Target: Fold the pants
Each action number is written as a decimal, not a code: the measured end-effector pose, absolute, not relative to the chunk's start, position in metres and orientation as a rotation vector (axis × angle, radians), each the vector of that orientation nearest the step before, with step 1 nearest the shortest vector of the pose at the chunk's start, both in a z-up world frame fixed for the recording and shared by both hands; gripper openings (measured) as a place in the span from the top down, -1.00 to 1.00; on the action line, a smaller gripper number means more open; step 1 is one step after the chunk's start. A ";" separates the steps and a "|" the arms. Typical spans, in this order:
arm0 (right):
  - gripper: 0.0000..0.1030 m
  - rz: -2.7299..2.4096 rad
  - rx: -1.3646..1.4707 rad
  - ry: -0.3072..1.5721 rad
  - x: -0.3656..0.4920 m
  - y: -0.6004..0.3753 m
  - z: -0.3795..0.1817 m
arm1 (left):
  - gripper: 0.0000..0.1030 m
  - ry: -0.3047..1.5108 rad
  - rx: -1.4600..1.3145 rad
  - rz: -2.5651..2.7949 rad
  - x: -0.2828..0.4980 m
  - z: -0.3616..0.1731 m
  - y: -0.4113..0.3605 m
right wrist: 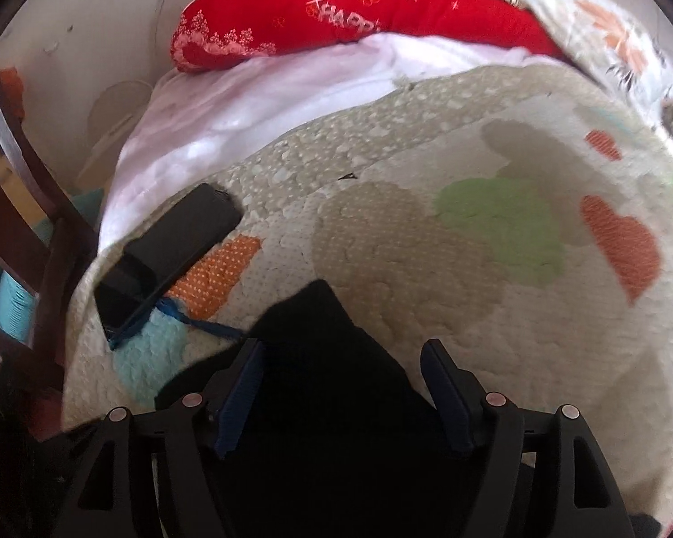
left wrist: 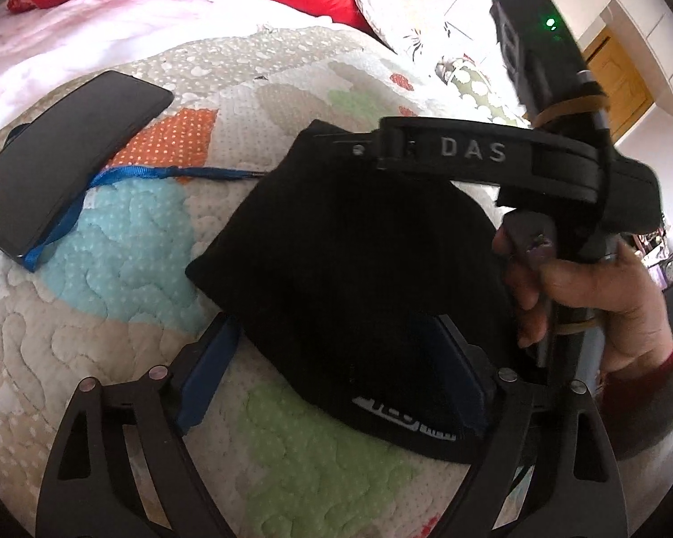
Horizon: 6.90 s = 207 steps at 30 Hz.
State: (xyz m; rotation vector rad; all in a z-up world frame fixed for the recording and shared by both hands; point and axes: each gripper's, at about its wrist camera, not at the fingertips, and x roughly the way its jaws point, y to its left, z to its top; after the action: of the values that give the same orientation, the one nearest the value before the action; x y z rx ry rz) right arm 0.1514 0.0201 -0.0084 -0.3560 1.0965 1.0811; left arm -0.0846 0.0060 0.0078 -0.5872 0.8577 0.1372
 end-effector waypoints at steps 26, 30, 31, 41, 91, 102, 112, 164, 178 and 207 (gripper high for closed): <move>0.51 0.867 0.214 0.768 0.121 -0.256 0.094 | 0.49 0.648 -0.152 -0.375 -0.094 0.093 -0.189; 0.30 0.619 0.243 0.810 0.111 -0.313 0.072 | 0.49 0.776 -0.071 -0.482 -0.090 0.066 -0.233; 0.11 0.577 0.267 0.819 0.108 -0.327 0.068 | 0.49 0.802 -0.046 -0.496 -0.092 0.061 -0.239; -0.35 0.600 0.519 0.920 0.078 -0.370 0.039 | -0.12 0.676 0.000 -0.419 -0.116 0.085 -0.190; 0.28 0.410 -0.083 0.943 0.141 -0.233 0.005 | -0.43 0.866 -0.137 -0.241 -0.049 0.024 -0.159; 0.28 0.442 0.063 0.903 0.121 -0.259 0.032 | -0.43 0.864 -0.122 -0.213 -0.053 0.026 -0.162; 0.27 0.473 -0.014 0.895 0.054 -0.278 0.044 | -0.43 0.859 -0.105 -0.182 -0.054 0.027 -0.166; 0.08 0.419 0.130 0.939 0.032 -0.319 0.014 | -0.45 0.812 -0.107 -0.150 -0.053 0.052 -0.155; 0.52 0.423 0.129 0.924 0.029 -0.338 0.013 | -0.45 0.871 -0.106 -0.173 -0.045 0.030 -0.165; -0.41 0.550 0.345 0.950 0.053 -0.341 -0.010 | -0.60 0.978 -0.322 -0.338 -0.019 0.018 -0.135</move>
State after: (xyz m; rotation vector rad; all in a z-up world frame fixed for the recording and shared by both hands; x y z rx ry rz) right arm 0.0535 -0.3414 -0.0104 0.3451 0.9500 0.5505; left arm -0.0190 -0.1354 0.0177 -0.3218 0.9780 -0.3382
